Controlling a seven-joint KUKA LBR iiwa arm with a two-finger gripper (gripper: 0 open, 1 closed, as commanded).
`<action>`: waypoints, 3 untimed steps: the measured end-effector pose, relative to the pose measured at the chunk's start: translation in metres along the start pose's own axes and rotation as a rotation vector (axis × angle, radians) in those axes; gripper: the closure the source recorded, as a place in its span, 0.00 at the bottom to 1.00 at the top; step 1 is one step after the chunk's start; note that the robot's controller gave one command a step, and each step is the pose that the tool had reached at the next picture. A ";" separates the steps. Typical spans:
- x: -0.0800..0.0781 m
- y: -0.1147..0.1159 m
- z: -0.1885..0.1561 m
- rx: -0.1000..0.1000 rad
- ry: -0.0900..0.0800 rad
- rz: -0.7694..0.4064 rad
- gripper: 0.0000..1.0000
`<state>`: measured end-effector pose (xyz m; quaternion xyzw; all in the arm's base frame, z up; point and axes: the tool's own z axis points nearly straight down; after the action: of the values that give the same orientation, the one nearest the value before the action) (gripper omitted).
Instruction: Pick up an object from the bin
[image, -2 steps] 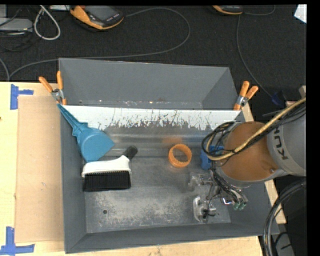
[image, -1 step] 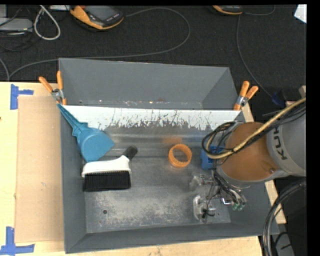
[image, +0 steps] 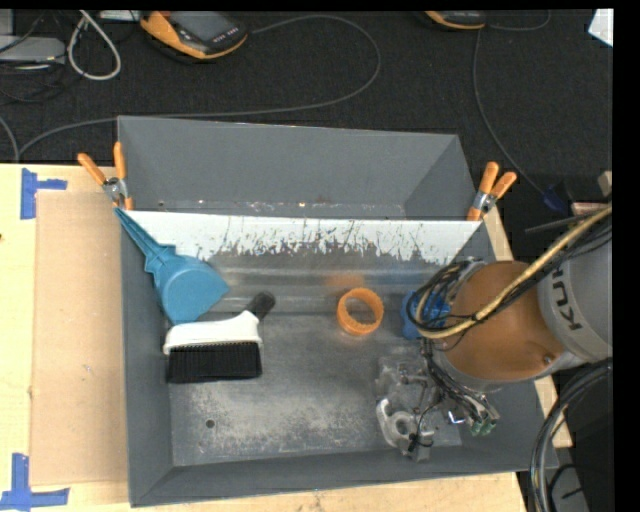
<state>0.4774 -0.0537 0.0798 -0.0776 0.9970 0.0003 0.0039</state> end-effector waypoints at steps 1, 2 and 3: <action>-0.014 -0.010 -0.008 0.000 0.012 0.145 1.00; -0.014 -0.010 -0.008 0.000 0.012 0.144 1.00; -0.012 -0.017 -0.103 0.001 0.006 0.155 1.00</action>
Offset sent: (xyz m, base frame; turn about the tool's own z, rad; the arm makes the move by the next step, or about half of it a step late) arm 0.0000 0.0000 0.0000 0.0000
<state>0.4908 -0.0684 0.1827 -0.0001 1.0000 -0.0001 0.0008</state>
